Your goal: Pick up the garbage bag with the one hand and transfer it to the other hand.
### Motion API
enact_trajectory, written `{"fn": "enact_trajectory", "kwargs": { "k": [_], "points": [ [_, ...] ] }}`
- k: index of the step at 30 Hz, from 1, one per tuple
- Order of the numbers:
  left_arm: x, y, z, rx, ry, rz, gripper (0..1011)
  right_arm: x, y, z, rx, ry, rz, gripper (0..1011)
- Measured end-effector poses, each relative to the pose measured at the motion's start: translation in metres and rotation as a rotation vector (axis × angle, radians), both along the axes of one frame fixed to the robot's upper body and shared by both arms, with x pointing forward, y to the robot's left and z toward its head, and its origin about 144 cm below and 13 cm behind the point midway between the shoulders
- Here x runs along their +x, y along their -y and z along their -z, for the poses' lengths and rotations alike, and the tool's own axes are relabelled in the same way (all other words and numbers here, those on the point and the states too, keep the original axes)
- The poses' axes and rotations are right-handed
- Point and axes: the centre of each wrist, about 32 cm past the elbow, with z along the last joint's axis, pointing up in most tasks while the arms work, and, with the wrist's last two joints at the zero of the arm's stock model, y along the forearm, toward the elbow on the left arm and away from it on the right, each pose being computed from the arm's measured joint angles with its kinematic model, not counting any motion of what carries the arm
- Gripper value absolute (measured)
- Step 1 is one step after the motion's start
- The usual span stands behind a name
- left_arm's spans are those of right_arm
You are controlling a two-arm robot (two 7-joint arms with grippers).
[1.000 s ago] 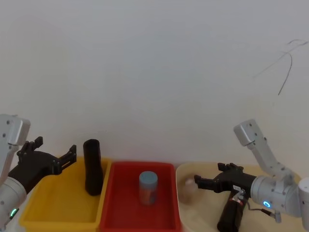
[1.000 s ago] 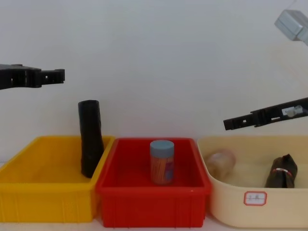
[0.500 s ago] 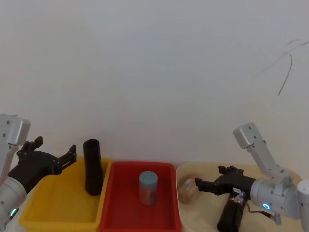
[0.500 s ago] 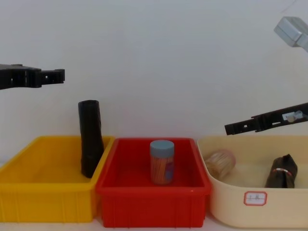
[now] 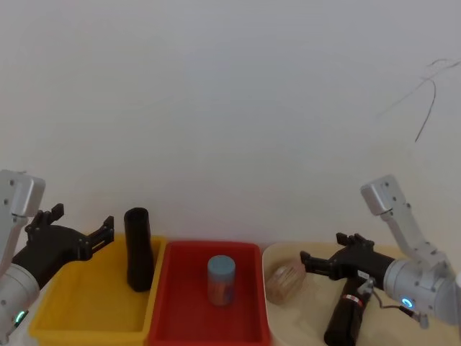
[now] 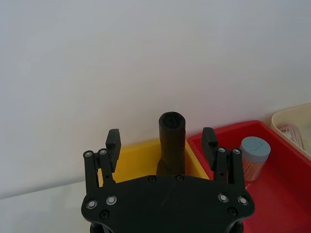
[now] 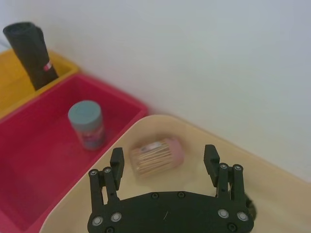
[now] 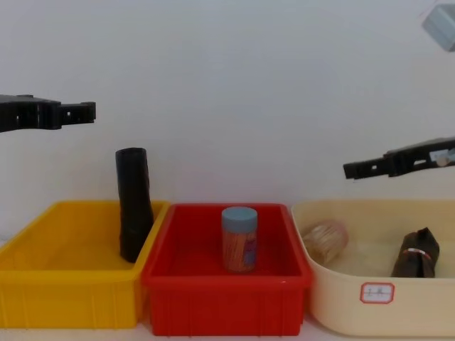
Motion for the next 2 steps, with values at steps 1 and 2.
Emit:
{"fn": "enact_trajectory", "kwargs": {
  "k": [1, 2],
  "points": [
    [0.0000, 0.0000, 0.0001, 0.000, 0.000, 0.000, 1000, -0.0007, 0.0008, -0.0005, 0.000, 0.009, 0.003, 1001],
    [0.0000, 0.0000, 0.0000, 0.000, 0.000, 0.000, 1000, -0.0012, 0.0014, -0.0008, 0.001, 0.017, 0.005, 1001]
  ]
}}
